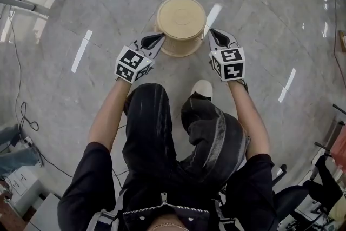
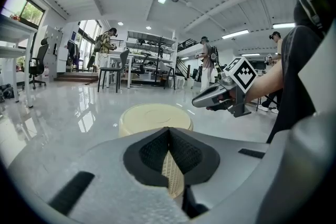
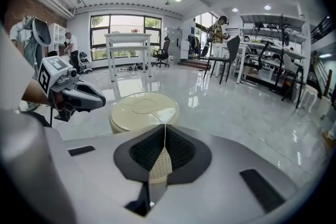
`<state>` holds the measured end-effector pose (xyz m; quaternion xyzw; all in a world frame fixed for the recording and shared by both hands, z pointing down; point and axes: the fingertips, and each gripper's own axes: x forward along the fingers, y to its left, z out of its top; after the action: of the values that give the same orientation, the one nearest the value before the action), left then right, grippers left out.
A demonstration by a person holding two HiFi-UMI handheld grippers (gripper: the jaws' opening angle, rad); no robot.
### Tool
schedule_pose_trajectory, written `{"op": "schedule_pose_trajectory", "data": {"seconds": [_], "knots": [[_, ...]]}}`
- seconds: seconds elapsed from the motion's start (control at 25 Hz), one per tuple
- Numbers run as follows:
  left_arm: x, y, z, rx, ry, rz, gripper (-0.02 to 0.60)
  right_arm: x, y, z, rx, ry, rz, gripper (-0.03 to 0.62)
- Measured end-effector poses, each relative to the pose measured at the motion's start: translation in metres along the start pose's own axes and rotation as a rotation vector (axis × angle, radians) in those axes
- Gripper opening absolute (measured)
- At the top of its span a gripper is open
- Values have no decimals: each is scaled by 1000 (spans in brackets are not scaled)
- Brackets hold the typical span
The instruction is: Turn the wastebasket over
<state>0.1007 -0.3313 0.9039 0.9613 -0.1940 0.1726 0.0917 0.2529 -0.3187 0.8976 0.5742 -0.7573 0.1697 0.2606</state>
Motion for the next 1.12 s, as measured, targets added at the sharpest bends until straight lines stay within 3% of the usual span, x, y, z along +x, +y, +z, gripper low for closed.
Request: {"op": "schedule_pose_trajectory", "data": {"seconds": [0.28, 0.48, 0.72, 1.12], "knots": [[10, -4, 19, 16, -3, -13, 5, -6, -8, 16, -6, -19, 15, 15], [14, -1, 56, 27, -7, -8, 5, -17, -25, 47, -3, -27, 28, 15], [11, -7, 134, 16, -6, -2, 5, -55, -55, 110, -12, -37, 55, 15], [-70, -26, 296, -31, 38, -2, 5, -160, -43, 254, 48, 7, 111, 15]]}}
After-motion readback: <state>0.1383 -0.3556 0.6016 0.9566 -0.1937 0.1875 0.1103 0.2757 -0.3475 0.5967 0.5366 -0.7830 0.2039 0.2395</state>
